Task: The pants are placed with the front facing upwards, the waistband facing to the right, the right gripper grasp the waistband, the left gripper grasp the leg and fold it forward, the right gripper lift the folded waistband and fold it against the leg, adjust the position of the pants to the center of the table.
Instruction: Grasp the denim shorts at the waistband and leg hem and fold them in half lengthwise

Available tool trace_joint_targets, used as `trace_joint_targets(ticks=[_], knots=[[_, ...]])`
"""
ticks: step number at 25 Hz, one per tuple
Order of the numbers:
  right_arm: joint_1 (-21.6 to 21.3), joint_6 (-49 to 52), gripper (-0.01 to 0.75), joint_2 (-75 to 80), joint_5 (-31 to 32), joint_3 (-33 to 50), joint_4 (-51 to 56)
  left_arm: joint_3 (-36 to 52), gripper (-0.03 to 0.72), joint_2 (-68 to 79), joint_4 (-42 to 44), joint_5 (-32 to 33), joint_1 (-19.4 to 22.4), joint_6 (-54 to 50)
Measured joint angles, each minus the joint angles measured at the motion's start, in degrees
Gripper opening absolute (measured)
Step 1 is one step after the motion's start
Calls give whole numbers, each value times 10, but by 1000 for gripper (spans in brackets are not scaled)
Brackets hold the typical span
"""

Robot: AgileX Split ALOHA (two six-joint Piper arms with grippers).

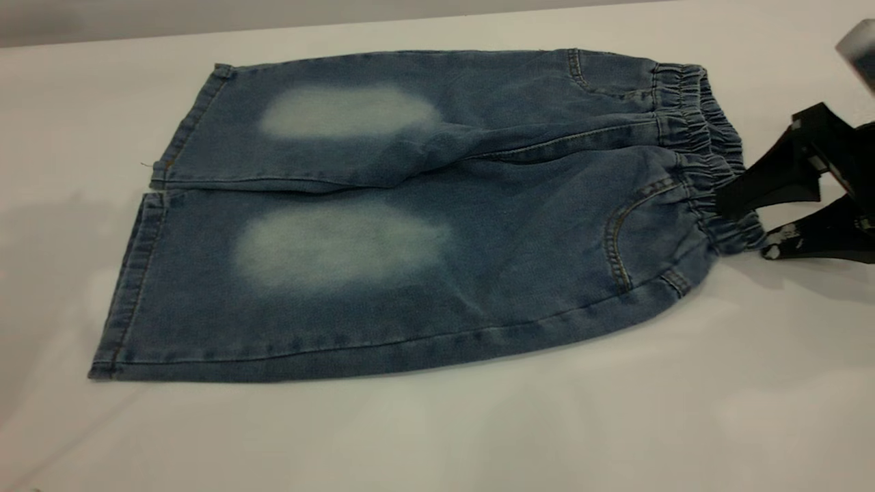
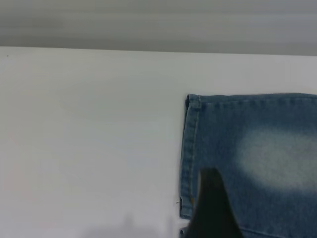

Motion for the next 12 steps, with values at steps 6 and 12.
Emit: trace_joint_targets(ticks=[6,12], knots=[[2,13,496,-1,-24,0,-4,0,443,0,0,-1,0,0],[2,19,489,-2,-41,0,-5,0,443,0,0,-1,0,0]])
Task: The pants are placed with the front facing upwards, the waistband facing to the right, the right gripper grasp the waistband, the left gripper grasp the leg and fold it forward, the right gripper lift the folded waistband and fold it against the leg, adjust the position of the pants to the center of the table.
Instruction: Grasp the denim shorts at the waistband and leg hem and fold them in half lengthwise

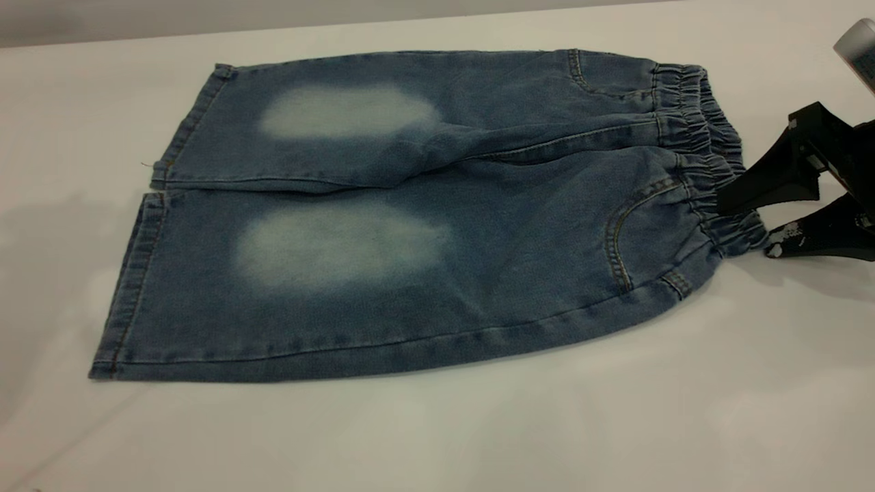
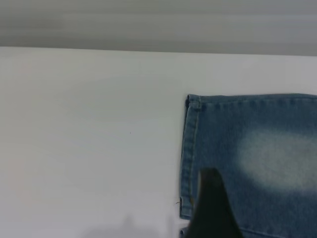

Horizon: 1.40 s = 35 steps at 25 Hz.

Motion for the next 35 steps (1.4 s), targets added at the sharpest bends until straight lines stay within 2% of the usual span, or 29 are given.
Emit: trace_joint_targets(ticks=[5,11,19,22,26,28,35], knots=[[0,17,479,-1,-31,-1,-4,0,443,0,0,0,0,0],[-1,15,478,1,-19,-1,-4,0,443,0,0,0,0,0],[0,-5,491,5,56,1,-3,0,443,0,0,0,0,0],[0,-20,493,5,107,1,20,0,443,0,0,0,0,0],[0,-38,493,4,139,0,41,0,443,0,0,0,0,0],[0,-38,493,3,137,0,45,0,443,0,0,0,0,0],[0,-23,493,2,70,0,41,0,443,0,0,0,0,0]])
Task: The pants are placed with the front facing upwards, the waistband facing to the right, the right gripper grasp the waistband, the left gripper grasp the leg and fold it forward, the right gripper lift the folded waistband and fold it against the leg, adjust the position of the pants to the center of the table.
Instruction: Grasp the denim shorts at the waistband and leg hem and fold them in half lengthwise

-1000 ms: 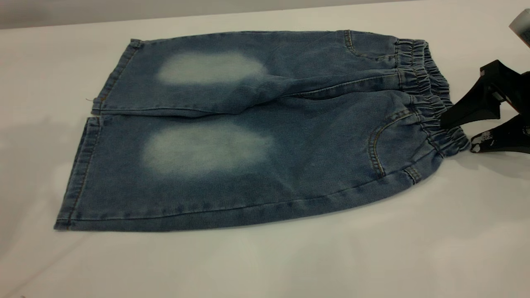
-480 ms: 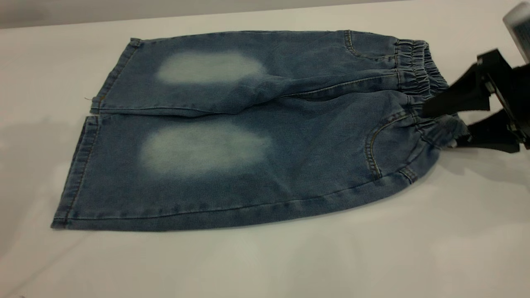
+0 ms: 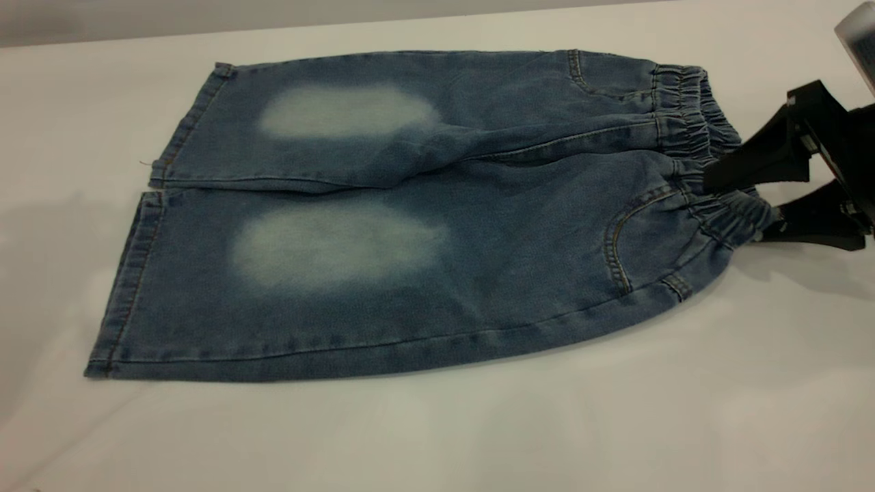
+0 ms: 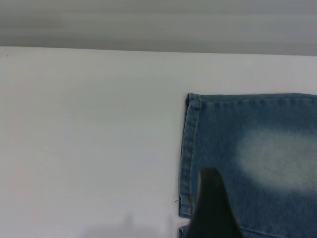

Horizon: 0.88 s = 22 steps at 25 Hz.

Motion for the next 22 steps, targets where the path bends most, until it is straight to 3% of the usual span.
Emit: trace_joint_targets(ticks=[5,16,22], knots=[[0,0,442,0,1,0,-2,0,443,0,0,0,0,0],[0,5,45,0,2,0,-13,0,443,0,0,0,0,0],[0,8,34,0,2,0,-13,1,443,1,-21,40,0,0]])
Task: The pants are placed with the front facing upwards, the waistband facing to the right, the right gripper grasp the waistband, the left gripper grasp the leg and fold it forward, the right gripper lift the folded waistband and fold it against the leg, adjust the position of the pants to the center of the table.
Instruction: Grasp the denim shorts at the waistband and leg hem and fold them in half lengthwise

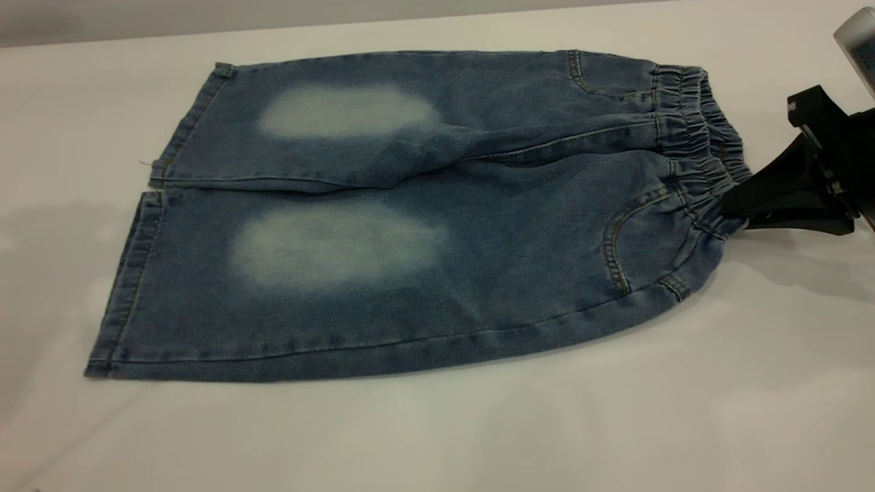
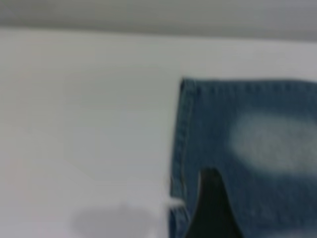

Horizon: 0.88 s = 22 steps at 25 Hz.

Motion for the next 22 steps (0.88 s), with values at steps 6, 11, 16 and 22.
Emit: trace_joint_targets(ticks=[6,11,16,22], knots=[[0,-2,34,0,0,0,-3,11,443,38,-39,103,0,0],[0,-2,34,0,0,-1,-16,25,443,77,-41,151,-16,-6],[0,-2,34,0,1,-1,-16,25,443,121,-32,175,-63,-8],[0,-2,34,0,1,-1,-22,25,443,165,21,233,-103,-8]])
